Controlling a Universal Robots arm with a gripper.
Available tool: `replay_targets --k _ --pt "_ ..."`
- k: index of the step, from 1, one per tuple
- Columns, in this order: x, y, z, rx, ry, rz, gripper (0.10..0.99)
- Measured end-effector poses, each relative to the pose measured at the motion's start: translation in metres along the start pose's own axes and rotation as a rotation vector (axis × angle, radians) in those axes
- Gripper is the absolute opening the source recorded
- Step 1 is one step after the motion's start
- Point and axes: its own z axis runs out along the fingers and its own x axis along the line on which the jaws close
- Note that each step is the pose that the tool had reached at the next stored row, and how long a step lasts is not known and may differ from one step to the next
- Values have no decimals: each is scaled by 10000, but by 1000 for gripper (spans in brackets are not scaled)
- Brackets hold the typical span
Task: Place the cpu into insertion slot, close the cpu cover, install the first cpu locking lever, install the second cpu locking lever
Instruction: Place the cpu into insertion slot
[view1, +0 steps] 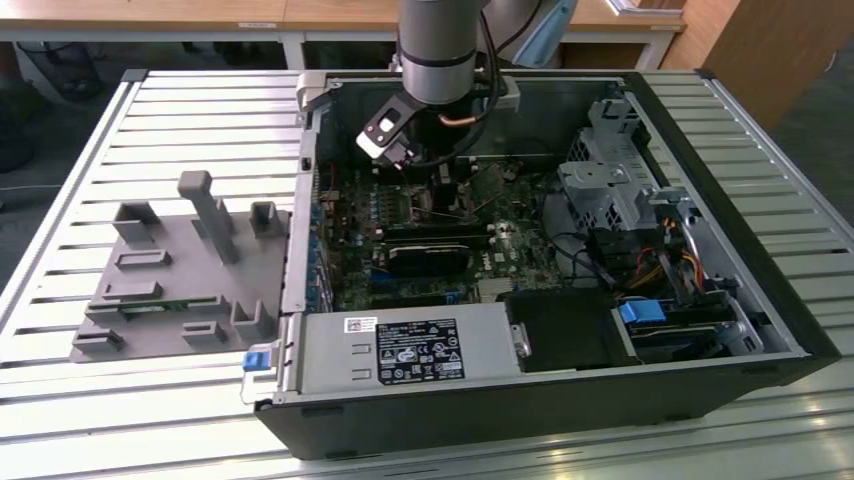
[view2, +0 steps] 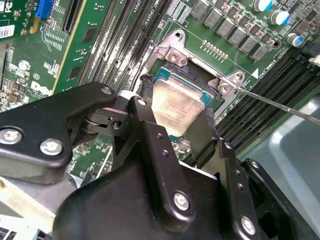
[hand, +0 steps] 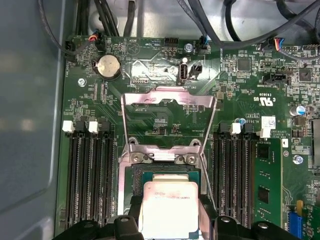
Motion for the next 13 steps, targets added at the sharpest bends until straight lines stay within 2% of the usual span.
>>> replay_targets --k 13 --pt "29 8 38 3 -2 10 529"
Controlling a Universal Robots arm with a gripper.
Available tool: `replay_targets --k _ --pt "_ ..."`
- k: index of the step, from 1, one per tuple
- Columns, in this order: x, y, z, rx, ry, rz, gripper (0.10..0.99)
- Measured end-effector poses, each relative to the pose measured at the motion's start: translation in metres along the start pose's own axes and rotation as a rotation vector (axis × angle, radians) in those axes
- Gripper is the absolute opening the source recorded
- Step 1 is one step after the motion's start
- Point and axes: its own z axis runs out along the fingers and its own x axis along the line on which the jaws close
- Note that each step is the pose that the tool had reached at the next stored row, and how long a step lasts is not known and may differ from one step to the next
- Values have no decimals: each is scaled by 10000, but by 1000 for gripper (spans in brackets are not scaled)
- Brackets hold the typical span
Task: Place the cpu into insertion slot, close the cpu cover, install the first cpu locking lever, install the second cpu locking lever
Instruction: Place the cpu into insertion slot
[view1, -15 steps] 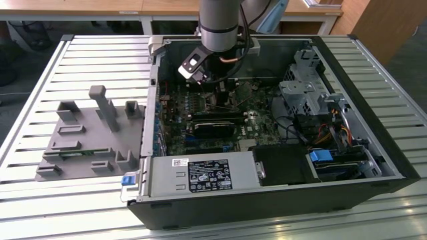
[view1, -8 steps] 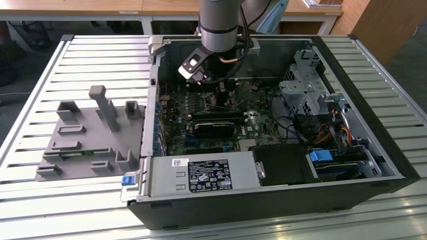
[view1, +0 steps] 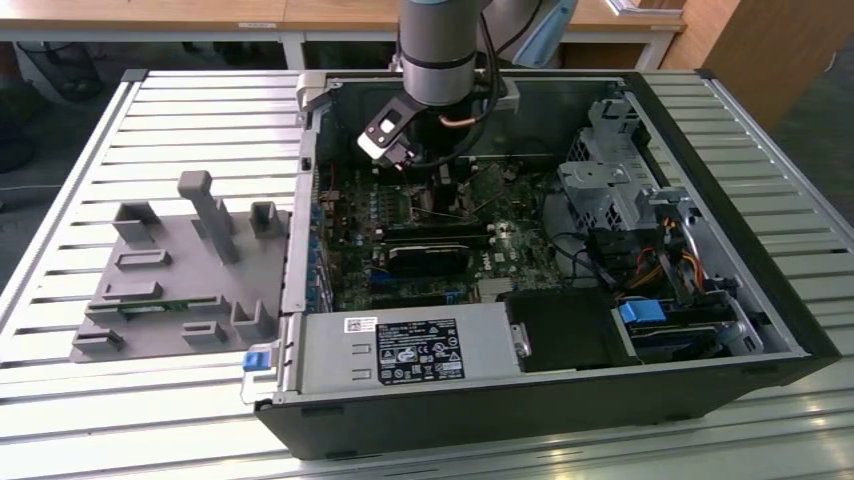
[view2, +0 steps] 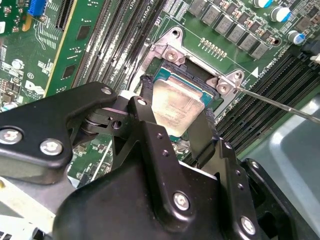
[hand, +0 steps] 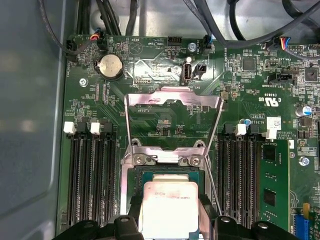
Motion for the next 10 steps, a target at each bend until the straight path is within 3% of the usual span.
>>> replay_targets --k 10 --pt "16 -3 40 11 -9 4 529"
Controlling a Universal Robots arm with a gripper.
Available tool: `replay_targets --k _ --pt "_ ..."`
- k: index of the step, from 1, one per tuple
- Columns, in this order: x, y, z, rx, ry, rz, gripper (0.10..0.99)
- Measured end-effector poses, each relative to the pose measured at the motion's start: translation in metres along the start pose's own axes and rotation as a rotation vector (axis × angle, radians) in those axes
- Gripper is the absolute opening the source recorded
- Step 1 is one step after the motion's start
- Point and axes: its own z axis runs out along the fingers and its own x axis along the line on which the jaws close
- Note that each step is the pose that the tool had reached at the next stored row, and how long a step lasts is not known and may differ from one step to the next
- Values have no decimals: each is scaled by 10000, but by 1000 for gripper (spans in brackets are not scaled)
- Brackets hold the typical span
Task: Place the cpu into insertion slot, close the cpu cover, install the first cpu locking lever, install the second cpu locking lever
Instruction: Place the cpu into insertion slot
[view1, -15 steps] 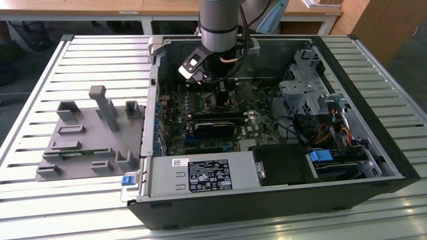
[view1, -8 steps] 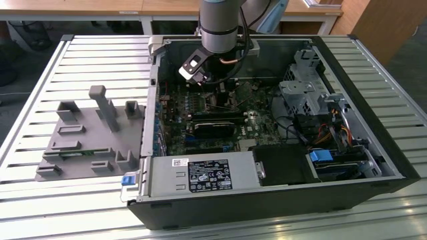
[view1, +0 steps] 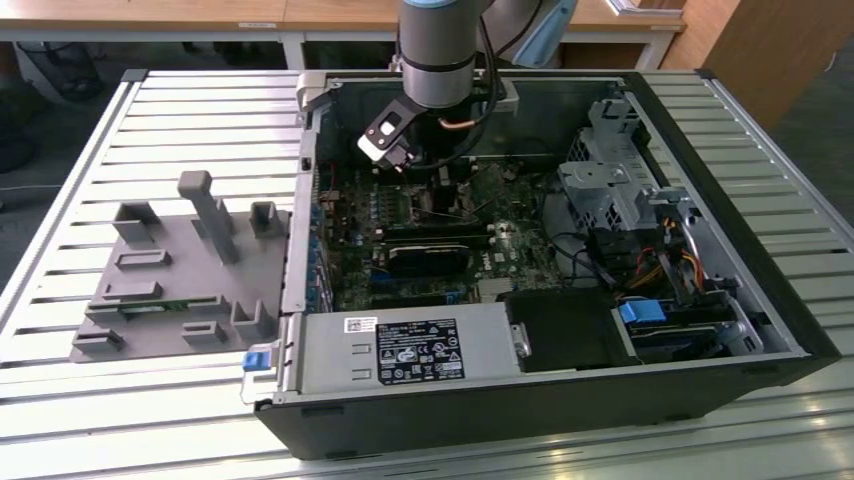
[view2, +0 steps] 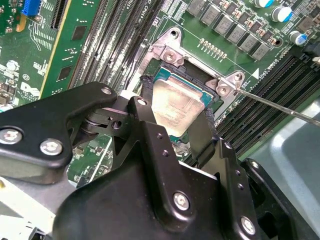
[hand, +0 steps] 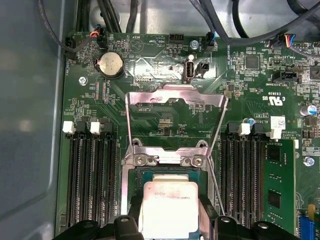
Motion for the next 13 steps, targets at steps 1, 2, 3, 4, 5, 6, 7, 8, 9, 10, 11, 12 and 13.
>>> replay_targets --k 1,2,3,4,5,6,7,8,9,10,11,12,13 --pt "0 0 1 3 -2 0 529" --pt "0 0 1 3 -2 -1 529" --pt "0 -1 1 4 -3 0 529" --pt "0 0 2 2 -1 0 529" --pt "0 -1 2 2 0 1 529" --pt "0 0 2 2 -1 0 529" --pt "0 -1 3 2 0 1 529" --pt "0 0 3 2 -1 0 529" --pt "0 0 3 2 0 0 529" --pt "0 -1 3 2 0 0 529" --pt "0 -1 3 2 0 0 529" --pt "0 -1 3 2 -1 0 541" --pt "0 -1 4 2 0 0 541"
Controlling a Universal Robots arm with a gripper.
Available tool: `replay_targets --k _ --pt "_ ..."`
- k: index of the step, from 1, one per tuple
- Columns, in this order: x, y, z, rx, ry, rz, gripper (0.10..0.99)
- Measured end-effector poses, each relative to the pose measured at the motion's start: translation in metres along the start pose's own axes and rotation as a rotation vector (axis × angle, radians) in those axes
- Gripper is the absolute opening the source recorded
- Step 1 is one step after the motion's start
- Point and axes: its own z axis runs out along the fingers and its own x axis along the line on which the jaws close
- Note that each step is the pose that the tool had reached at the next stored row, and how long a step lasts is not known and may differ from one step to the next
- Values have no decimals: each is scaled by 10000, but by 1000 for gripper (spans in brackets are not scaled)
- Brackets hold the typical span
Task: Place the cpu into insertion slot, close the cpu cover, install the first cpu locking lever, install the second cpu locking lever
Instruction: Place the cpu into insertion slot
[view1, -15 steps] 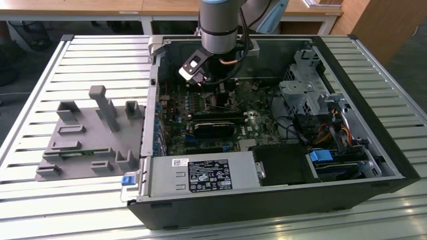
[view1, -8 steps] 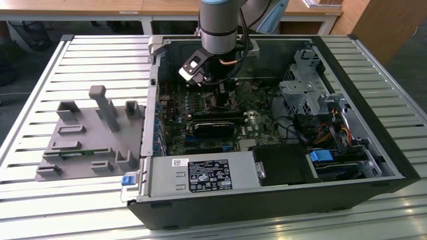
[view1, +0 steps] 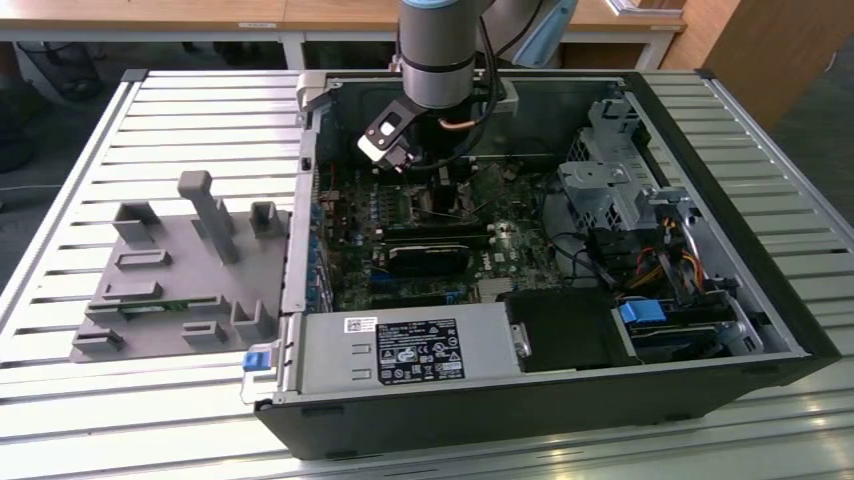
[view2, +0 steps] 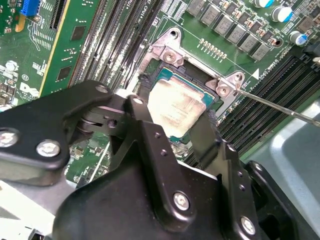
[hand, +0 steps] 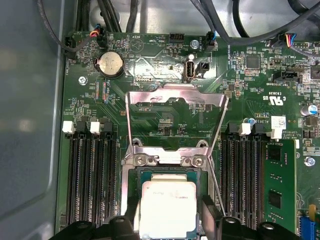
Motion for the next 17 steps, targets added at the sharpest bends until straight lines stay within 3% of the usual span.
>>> replay_targets --k 1,6,11,17 --pt "0 0 0 0 0 0 604" --pt "0 0 -3 0 0 0 604" --pt "-2 5 -79 0 -1 0 604" --pt "-3 29 -96 71 -1 -2 408"
